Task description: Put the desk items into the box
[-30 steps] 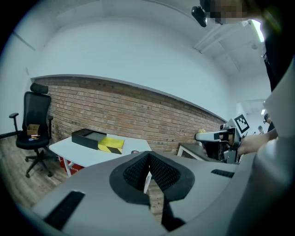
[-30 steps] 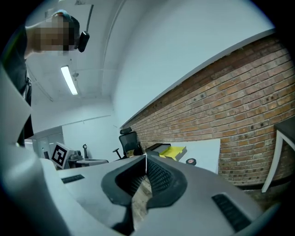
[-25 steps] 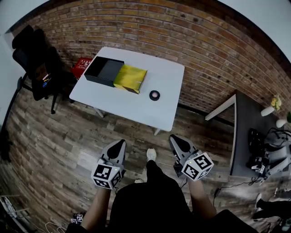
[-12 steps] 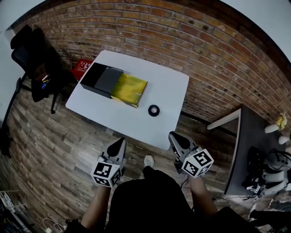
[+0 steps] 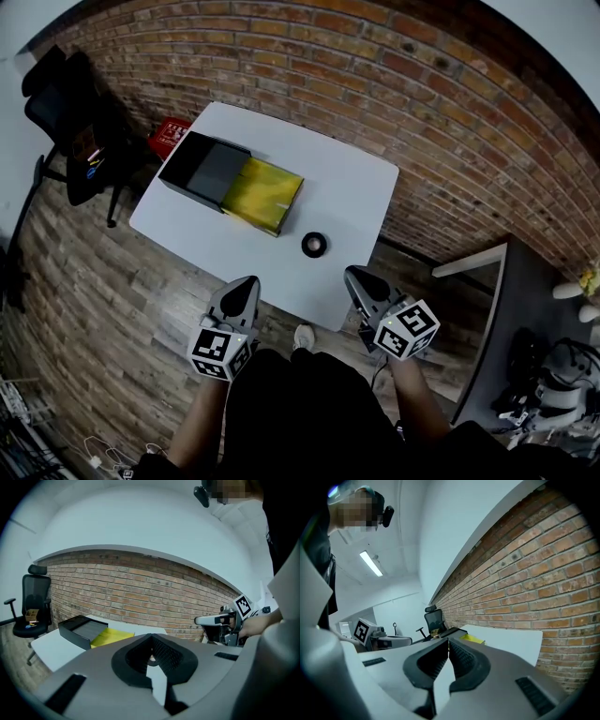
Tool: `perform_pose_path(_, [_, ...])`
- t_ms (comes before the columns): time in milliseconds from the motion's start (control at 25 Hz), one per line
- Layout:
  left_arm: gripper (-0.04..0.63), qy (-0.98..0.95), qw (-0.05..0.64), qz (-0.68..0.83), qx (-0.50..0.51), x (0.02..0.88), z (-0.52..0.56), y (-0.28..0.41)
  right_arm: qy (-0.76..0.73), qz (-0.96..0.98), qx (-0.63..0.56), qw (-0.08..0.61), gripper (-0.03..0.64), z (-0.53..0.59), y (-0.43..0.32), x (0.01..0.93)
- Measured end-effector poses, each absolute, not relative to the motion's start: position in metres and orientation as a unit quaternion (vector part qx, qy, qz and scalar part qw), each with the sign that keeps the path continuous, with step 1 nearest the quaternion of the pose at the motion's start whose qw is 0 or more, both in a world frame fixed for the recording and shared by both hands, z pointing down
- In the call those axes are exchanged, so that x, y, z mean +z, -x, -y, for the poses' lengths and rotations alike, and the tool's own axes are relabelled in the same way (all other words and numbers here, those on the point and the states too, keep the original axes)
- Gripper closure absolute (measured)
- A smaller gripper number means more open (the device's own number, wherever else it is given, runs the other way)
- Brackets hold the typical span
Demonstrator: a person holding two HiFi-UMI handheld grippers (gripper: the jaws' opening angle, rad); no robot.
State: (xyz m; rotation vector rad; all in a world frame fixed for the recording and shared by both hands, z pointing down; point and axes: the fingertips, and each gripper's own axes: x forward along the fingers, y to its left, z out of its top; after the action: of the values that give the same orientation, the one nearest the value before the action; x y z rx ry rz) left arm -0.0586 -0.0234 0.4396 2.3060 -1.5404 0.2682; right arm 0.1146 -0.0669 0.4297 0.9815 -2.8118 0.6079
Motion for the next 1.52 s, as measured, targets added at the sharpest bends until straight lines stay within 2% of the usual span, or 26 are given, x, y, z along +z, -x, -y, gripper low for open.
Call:
perform_pose_path(560, [0.583, -0.826, 0.182, 0.520, 0.123, 0.448, 0.066, 0.050, -0.314, 0.925, 0.206, 0.058, 0.595, 0.102, -0.105, 0.434])
perform_pose_path(840, [0.583, -0.848, 0.185, 0.468, 0.165, 0.481, 0.093, 0.048, -0.346, 0.913, 0.207, 0.055, 0.595, 0.119, -0.095, 0.441])
perform_pose_path(1280, [0.581, -0.891, 0.183, 0.352, 0.221, 0.538, 0.129, 0.002, -0.416, 0.881, 0.197, 0.109, 0.595, 0.120, -0.085, 0.482])
perform_pose_path(1520, [0.574, -0.905, 0.179, 0.286, 0.259, 0.571, 0.132, -0.022, -0.455, 0.858, 0.212, 0.109, 0.595, 0.119, -0.088, 0.491])
